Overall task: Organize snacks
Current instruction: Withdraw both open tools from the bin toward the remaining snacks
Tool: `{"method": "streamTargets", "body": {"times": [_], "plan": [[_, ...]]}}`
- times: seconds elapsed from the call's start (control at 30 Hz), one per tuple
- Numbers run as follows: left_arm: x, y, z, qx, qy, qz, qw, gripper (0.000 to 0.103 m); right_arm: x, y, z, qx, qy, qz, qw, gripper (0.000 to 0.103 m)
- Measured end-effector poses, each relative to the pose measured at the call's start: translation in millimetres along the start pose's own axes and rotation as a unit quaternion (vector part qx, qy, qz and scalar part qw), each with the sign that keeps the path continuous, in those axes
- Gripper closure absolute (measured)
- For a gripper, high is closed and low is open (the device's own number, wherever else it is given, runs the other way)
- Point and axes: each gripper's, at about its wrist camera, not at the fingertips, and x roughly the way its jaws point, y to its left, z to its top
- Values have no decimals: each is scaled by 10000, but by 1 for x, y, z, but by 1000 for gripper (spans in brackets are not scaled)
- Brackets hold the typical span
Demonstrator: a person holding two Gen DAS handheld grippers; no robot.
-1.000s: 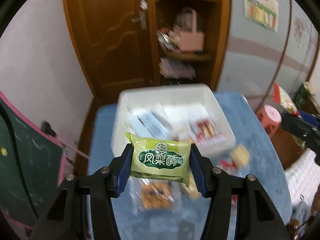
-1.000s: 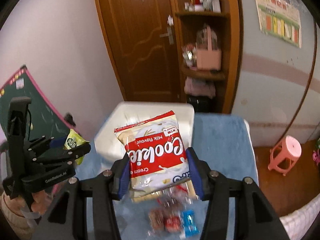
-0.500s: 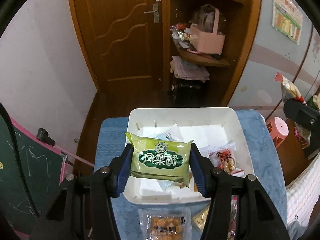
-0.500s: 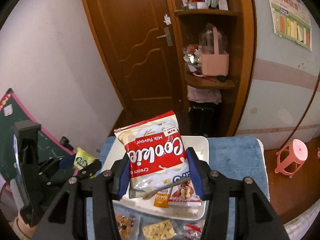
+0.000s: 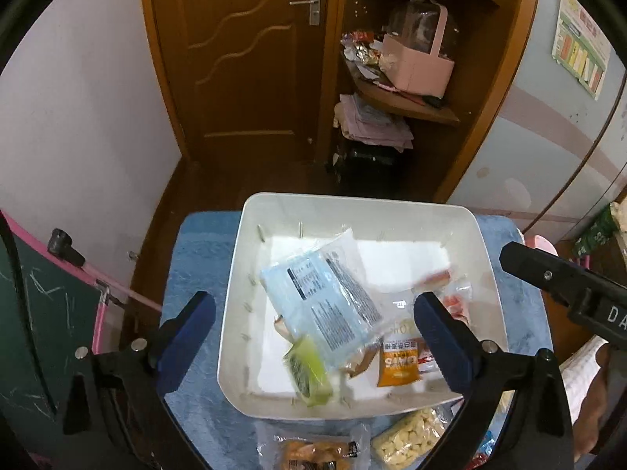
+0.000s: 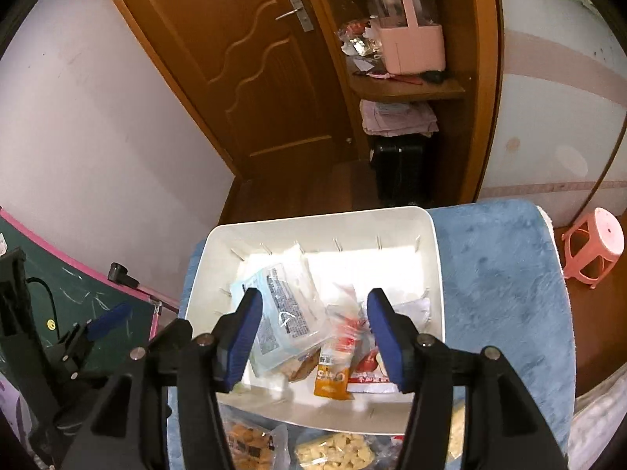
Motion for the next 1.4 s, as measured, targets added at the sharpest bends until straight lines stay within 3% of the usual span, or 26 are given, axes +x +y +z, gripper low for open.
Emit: {"method": "streamTargets", "body": {"times": [0.37, 0.63, 0.9, 1.17, 1.4], "plan": [[-30, -2, -15, 108, -110, 89, 9998, 2, -30, 14, -9, -380, -93, -199, 9990, 46], [-75, -12, -26, 303, -261, 151, 9991, 2, -82, 29, -18, -746, -497, -483, 9948, 46], [-134, -6, -34, 237, -521, 162, 9982, 2, -137, 26, -34, -730, -781, -457, 9932, 46], [-178, 9, -60, 174, -621, -168, 9978, 2, -180, 16, -67, -907, -933, -388, 9907, 41], [-185, 11, -97, 382, -573, -346, 9970, 2, -189, 5, -104, -1084, -921, -322, 9893, 38]]}}
